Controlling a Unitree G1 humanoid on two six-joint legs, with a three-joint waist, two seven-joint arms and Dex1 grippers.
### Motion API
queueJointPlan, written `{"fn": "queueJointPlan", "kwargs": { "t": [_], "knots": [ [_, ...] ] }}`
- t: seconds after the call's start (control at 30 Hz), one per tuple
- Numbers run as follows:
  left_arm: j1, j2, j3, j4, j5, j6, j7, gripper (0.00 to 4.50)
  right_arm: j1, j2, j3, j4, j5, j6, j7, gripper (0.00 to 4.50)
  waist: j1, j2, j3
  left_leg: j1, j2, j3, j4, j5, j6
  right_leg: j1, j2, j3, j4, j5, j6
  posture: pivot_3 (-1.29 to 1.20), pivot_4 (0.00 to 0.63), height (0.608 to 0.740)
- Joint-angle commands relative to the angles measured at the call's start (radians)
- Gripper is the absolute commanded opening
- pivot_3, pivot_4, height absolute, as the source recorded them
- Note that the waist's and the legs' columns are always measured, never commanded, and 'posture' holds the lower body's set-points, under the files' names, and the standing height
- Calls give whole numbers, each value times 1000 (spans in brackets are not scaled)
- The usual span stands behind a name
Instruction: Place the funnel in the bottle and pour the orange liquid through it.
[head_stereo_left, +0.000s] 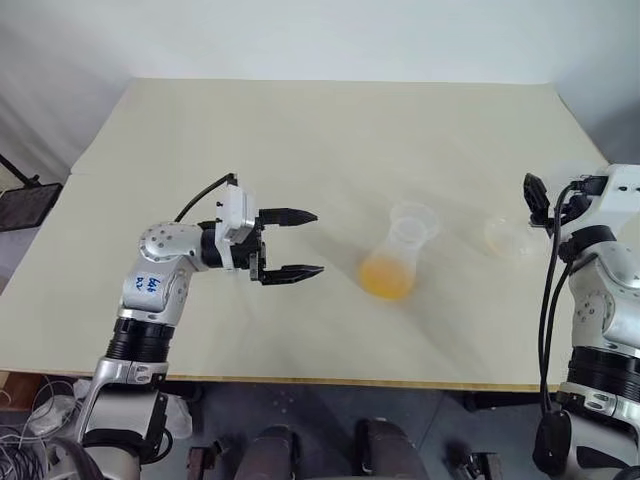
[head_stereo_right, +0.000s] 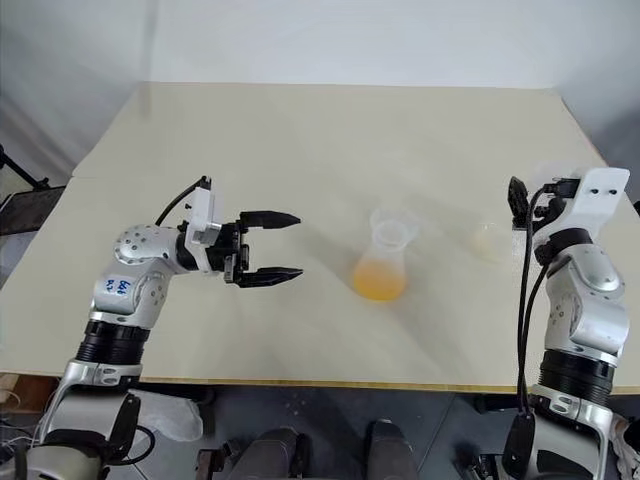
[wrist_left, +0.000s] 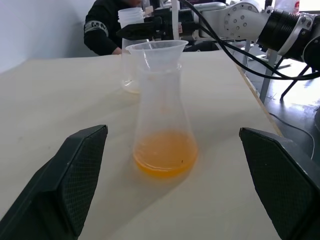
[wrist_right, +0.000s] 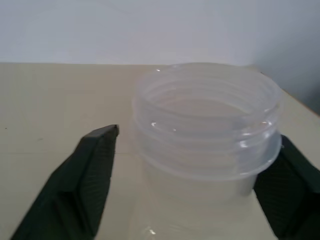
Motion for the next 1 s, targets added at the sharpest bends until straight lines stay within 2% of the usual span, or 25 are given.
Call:
{"fn": "queueJointPlan", "kwargs": {
  "t": [0.03, 0.23, 0.5, 0.77, 1.0],
  "knots": [
    [-20, -7, 4, 6, -4, -18, 1, 4500, 5, -39, -14, -74, 15, 7, -6, 4472, 0, 0, 0, 0, 0, 0, 0, 0, 0, 0, 0, 0, 0, 0, 0, 0, 150, 740],
    [-22, -13, -4, 26, 4, -12, 8, 4500, 10, -63, -27, -133, 50, 69, -7, 4472, -1, 0, 0, 0, 0, 0, 0, 0, 0, 0, 0, 1, 0, 0, 0, 0, 150, 740],
    [-39, -28, -11, 57, 19, -29, 18, 4500, 26, -83, -50, -125, 64, 68, -16, 4472, 0, 0, 0, 0, 0, 0, 0, 0, 0, 0, 0, 3, -1, 0, 0, 0, 150, 740],
    [-56, -36, -13, 93, 35, -43, 16, 4500, -5, -149, -73, -43, 68, 28, 8, 4472, 0, 0, 0, 0, 0, 0, 0, 0, 0, 0, 0, 2, -1, 0, 0, 0, 150, 740],
    [-64, -27, -17, 104, 56, -14, 44, 4500, -36, -180, -103, -64, 127, 43, 26, 4472, -1, 0, 0, 0, 0, 1, -1, 0, 0, 0, 0, 3, -1, 0, 0, 0, 150, 740]
  ]
}}
